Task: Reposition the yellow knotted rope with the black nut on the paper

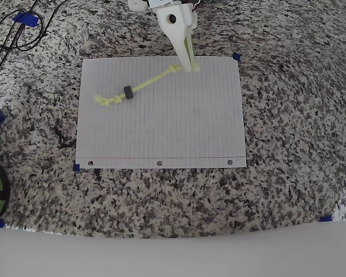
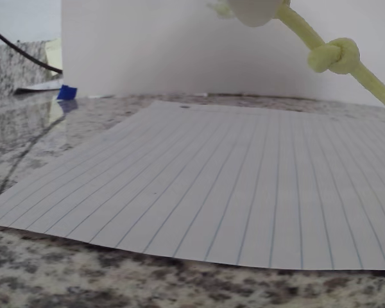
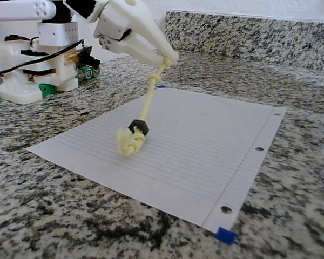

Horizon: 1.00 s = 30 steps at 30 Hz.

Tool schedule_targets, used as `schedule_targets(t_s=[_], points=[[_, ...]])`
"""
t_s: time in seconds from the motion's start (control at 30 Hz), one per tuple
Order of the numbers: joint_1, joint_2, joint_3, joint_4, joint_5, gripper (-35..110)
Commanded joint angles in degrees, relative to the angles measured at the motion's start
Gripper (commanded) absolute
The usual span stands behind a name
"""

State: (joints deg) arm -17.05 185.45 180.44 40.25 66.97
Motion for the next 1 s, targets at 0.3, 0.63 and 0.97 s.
schedule_targets(t_s=[0.3,0.63,0.97], points=[[-6.33,0.7,0.18,0.88,-11.34,0],[-7.65,2.11,0.26,0.35,-25.22,1],[-7.65,2.46,0.26,-0.62,-30.23,56]])
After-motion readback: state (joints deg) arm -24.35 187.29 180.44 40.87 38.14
